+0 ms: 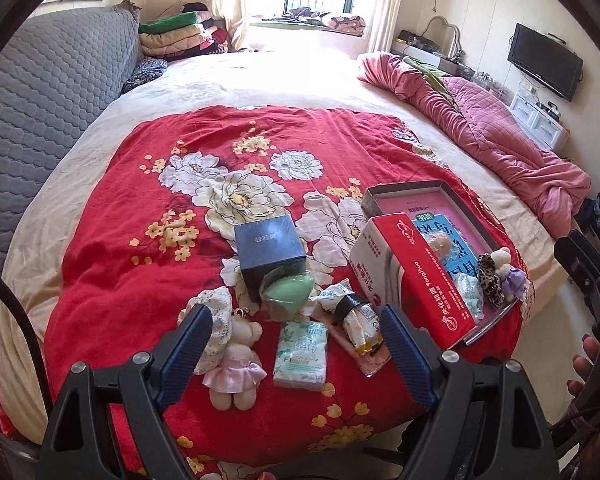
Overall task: Organize soft objects
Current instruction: 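Reach the left gripper to the floral plush doll while the right gripper reaches the white snack packet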
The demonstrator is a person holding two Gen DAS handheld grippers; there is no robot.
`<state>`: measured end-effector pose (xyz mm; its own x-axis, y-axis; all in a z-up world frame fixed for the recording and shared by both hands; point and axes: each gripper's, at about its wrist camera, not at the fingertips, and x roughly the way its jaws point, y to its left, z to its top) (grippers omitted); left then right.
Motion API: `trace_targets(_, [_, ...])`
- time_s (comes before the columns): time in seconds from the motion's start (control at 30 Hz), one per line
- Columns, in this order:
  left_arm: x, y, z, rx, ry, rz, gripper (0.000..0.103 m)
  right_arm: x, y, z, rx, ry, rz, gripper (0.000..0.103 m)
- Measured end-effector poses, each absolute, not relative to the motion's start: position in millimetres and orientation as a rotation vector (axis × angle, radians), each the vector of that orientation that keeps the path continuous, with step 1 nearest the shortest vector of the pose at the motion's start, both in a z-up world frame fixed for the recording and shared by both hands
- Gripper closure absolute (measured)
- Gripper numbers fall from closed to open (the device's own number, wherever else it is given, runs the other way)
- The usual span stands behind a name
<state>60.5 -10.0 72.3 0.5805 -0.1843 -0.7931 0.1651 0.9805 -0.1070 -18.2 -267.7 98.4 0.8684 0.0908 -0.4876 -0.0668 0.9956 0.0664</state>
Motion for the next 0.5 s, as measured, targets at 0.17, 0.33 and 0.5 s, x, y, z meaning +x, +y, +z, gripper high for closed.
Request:
trace_targets(0.17, [59, 3, 65, -0.033, 0.939, -0.183, 0.018, -13, -241, 93, 0.011, 0.538, 0.139, 0.023])
trace_targets(0.33, [57, 12, 56, -0.04, 0.953, -0.164, 0.018, -8, -218, 81, -0.022, 0.582, 0.172, 0.023])
trace_targets(0.5, [57, 20, 47, -0.054, 0.962, -0.168, 0.018, -2, -198, 70, -0.047, 0.618, 0.194, 0.023])
